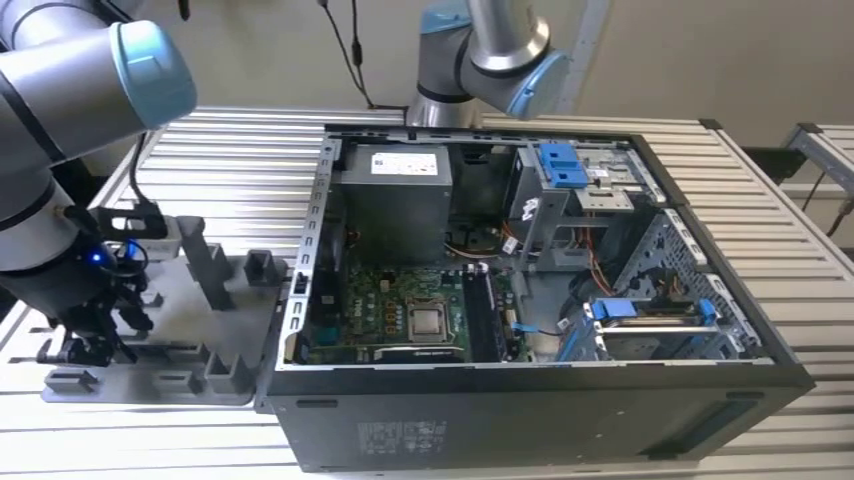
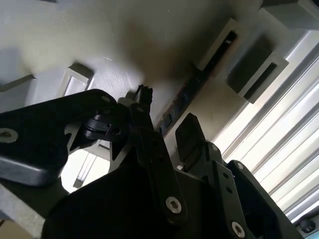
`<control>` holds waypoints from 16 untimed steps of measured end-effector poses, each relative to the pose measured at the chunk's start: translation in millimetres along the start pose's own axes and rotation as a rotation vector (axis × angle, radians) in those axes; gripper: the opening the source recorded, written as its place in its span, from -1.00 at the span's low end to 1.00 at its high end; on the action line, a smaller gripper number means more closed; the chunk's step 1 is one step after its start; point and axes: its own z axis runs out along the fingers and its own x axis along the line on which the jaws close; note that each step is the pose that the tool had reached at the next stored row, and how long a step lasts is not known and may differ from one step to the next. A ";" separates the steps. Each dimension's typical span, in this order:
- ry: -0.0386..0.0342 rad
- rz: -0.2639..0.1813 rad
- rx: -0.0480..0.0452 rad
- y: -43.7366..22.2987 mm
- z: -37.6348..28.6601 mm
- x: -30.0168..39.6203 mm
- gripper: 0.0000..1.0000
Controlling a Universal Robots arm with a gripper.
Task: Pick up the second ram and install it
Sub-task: 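Pick up the second ram and move it above second insertion slot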
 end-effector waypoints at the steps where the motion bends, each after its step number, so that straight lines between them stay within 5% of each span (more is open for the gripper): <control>1: -0.0002 -0.011 -0.0004 0.2 0.4 0.0 -0.04; 16: -0.0003 -0.025 0.0015 0.7 1.7 4.6 -0.04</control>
